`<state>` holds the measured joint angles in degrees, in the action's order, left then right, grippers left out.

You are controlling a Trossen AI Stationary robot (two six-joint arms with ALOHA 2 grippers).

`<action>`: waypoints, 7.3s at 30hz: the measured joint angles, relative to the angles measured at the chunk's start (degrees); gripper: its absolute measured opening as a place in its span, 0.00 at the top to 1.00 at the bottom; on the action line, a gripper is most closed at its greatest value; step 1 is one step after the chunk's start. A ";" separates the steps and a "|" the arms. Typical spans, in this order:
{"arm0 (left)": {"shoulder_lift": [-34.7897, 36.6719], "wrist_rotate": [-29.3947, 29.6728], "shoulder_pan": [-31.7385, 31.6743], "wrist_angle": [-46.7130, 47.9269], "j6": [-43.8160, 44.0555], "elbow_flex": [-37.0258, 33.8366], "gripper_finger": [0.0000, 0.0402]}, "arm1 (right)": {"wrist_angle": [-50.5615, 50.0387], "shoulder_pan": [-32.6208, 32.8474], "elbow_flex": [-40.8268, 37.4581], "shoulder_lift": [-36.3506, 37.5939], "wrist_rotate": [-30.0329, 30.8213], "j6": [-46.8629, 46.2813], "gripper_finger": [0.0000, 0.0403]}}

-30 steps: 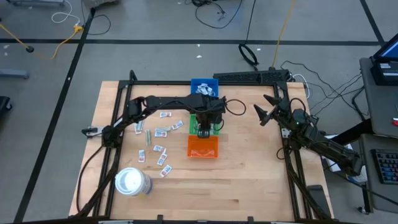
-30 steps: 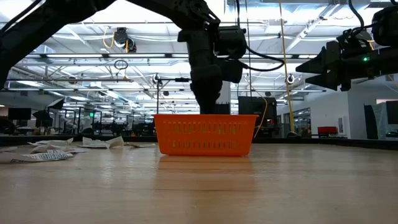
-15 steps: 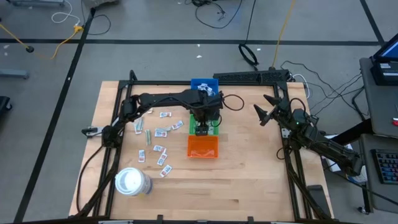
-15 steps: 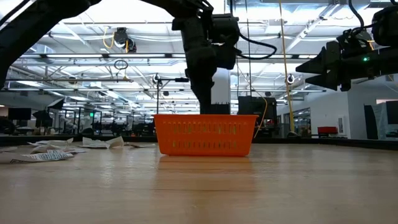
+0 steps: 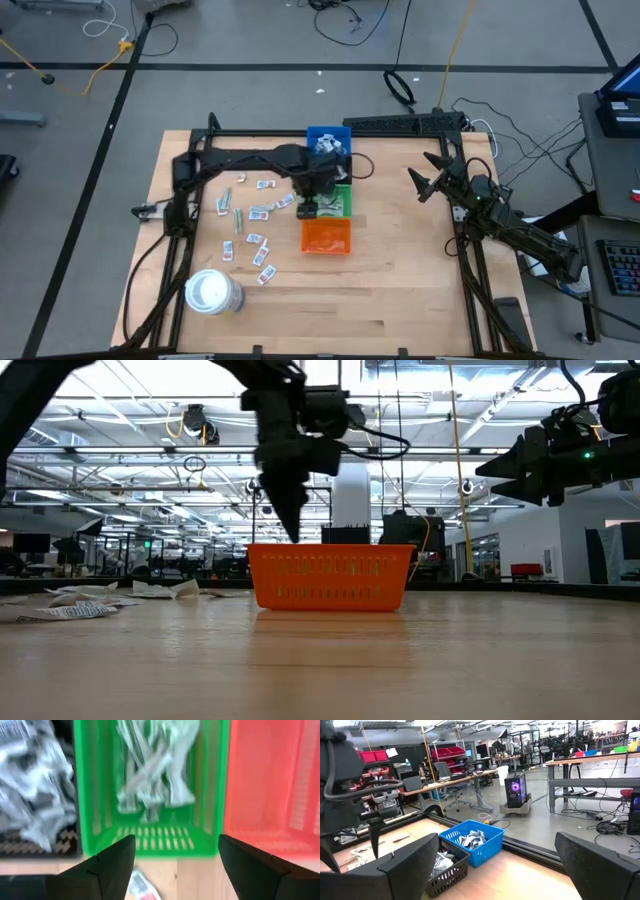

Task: Pick & Place First Aid Supplies
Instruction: Put the green bandage into the green bin

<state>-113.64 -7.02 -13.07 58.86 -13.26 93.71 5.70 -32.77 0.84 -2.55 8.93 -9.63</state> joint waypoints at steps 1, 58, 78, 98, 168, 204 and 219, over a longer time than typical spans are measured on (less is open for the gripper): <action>1.71 0.18 -0.11 -1.30 0.00 -2.56 0.29 | 0.01 0.00 0.00 0.02 0.00 0.00 0.02; 19.59 3.80 -4.36 -24.40 13.47 -44.74 0.97 | 0.02 0.00 0.00 0.00 -0.02 0.00 0.02; 31.92 2.12 -4.30 -8.83 13.18 -40.57 1.00 | 0.02 0.00 -0.02 0.01 -0.02 0.00 0.02; 5.68 2.05 -1.16 2.95 13.39 -0.78 1.00 | 0.02 0.00 0.00 0.00 0.00 0.00 0.02; 6.41 5.20 -1.78 -5.47 69.00 -8.98 0.28 | 0.02 0.00 -0.01 0.01 -0.01 0.01 0.02; 32.59 2.33 0.14 -6.48 97.44 -55.69 0.35 | 0.02 -0.01 -0.01 0.00 -0.01 0.00 0.02; 32.24 1.44 0.14 -8.69 94.41 -56.54 0.89 | 0.02 0.00 -0.02 0.00 -0.02 0.00 0.02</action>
<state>-81.41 -5.58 -12.93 50.17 81.16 37.17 5.72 -32.78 0.82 -2.55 8.91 -9.63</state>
